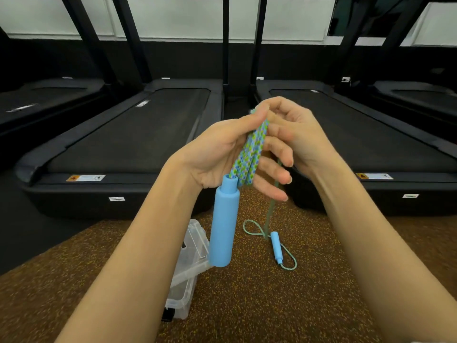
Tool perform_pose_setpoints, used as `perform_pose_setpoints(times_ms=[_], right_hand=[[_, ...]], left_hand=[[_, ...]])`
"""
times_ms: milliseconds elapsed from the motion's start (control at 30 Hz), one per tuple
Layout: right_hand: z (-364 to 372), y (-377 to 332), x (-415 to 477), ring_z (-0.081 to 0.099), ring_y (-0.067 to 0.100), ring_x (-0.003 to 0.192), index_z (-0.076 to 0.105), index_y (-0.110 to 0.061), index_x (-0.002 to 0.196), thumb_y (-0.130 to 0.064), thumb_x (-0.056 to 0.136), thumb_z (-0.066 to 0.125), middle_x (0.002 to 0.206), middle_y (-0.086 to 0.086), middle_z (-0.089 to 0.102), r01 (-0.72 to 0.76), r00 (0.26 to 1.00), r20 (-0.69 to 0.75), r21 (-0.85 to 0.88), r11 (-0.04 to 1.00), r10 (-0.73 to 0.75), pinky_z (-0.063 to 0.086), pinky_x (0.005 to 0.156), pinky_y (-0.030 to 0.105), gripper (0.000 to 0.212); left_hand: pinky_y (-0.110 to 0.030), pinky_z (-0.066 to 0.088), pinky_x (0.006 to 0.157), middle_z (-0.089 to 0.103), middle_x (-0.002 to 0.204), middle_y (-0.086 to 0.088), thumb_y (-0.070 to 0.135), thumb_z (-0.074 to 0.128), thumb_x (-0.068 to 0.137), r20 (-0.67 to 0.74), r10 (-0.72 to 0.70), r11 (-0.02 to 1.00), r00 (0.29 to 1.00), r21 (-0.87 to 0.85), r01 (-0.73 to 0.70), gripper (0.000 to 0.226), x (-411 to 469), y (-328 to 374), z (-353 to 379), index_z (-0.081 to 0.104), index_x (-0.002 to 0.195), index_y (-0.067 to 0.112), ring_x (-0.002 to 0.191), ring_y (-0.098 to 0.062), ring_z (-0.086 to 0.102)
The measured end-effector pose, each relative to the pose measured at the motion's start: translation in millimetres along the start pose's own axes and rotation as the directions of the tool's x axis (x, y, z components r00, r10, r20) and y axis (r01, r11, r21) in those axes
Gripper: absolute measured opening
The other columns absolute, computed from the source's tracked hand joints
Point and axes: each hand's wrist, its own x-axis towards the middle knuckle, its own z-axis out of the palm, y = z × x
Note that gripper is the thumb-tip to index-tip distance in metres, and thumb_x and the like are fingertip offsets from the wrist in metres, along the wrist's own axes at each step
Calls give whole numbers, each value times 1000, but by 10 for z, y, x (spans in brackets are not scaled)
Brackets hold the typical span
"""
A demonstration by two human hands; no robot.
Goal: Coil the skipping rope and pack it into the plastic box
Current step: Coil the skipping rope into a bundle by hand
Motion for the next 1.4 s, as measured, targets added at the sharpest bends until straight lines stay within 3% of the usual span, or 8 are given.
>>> perform_pose_setpoints(times_ms=[167,267,533,633,833,1067,1200,1400], right_hand=[[108,59,-51,50,30,80,64,-17,88,-9,93,48,84,19,57,-52,996,62,-115,992,60,42,70,40,19],[158,95,-75,57,18,67,65,-27,73,-18,95,47,68,-5,63,-78,992,85,-184,980,95,49,60,28,30],[181,94,-89,46,16,46,65,-27,70,-24,98,45,62,5,57,-131,887,384,-320,938,254,42,46,23,34],[149,43,-87,45,15,45,70,-21,93,-23,97,46,62,7,56,-144,835,458,-350,926,303,42,47,26,24],[120,-93,-118,43,10,47,67,-45,58,-25,98,44,63,3,56,-124,753,532,-464,877,388,42,59,33,49],[126,-279,-170,43,7,44,65,-48,52,-23,98,43,45,-11,55,-81,682,561,-579,811,469,45,67,41,57],[93,-327,-182,44,9,45,72,-38,90,-24,95,48,54,-7,58,-49,683,558,-608,792,470,48,76,51,29],[40,-399,-183,44,14,46,67,-18,112,-22,90,55,64,5,59,-46,692,558,-599,799,458,45,54,26,25]], left_hand=[[-50,56,72,67,82,-16,34,46,89,26,103,993,994,-64,-101,39,-24,40,-28,61,100,0,72,-27,70],[-55,54,75,67,84,-21,29,48,90,19,163,968,986,-194,-156,36,-36,69,-36,57,101,-4,74,-33,69],[-39,60,59,73,75,-4,41,24,97,-357,264,957,896,-21,-290,47,-96,146,6,56,100,7,63,-17,70],[-39,60,63,74,76,-1,41,19,99,-431,306,946,849,38,-322,49,-119,178,-24,56,100,10,64,-13,70],[-40,60,66,73,78,-1,41,19,99,-469,355,926,808,58,-374,48,-177,213,-84,56,102,10,67,-12,70],[-45,58,73,74,84,-3,40,21,100,-536,414,896,736,97,-434,47,-182,223,-100,54,107,7,75,-15,71],[-48,57,79,74,91,-5,38,23,100,-562,424,890,710,114,-441,45,-183,217,-127,53,111,6,81,-17,71],[-50,56,79,73,97,-7,36,24,101,-603,425,896,675,175,-408,43,-198,203,-170,52,114,5,91,-22,70]])
